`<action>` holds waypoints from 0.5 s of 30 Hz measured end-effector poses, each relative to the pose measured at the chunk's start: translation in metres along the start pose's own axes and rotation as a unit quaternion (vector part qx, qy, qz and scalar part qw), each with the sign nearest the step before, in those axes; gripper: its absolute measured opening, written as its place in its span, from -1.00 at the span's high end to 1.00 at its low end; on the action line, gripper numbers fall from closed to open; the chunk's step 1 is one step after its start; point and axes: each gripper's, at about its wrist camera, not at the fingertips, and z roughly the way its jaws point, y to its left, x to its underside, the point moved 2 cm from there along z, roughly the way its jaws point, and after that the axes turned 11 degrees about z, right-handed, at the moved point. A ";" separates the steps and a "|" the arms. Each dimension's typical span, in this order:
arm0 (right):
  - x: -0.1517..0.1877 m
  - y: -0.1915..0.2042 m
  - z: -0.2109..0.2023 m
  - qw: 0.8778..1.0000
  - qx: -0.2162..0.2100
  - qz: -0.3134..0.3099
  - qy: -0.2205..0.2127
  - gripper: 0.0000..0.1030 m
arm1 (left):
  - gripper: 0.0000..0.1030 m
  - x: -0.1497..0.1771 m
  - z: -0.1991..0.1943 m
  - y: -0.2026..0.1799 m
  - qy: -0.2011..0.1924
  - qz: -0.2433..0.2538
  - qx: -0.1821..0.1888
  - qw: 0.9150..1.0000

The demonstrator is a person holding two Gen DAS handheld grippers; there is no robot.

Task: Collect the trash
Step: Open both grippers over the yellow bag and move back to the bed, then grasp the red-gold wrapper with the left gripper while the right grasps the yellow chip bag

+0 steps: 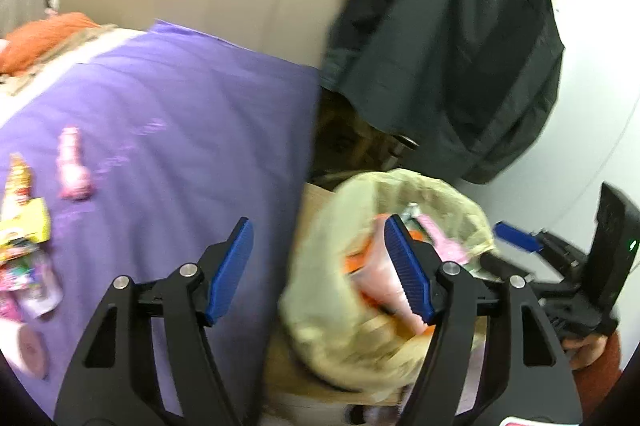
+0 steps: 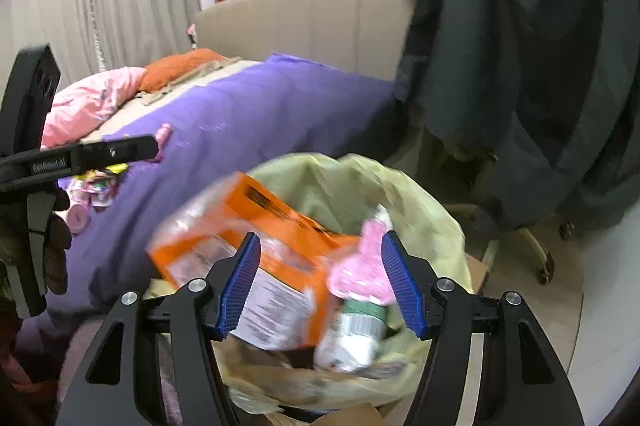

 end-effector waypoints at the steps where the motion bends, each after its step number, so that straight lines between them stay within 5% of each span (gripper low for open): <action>1: -0.002 0.005 -0.002 1.000 -0.004 -0.005 -0.003 -0.15 | -0.26 0.004 -0.008 0.009 -0.002 0.000 -0.012 1.000; 8: -0.019 0.056 -0.017 0.997 -0.060 -0.040 -0.028 -0.18 | -0.26 0.041 -0.075 0.087 0.002 -0.023 -0.098 0.995; 15: -0.010 0.129 0.004 0.990 -0.073 -0.124 0.008 -0.18 | -0.31 0.076 -0.153 0.174 -0.006 -0.085 -0.196 0.977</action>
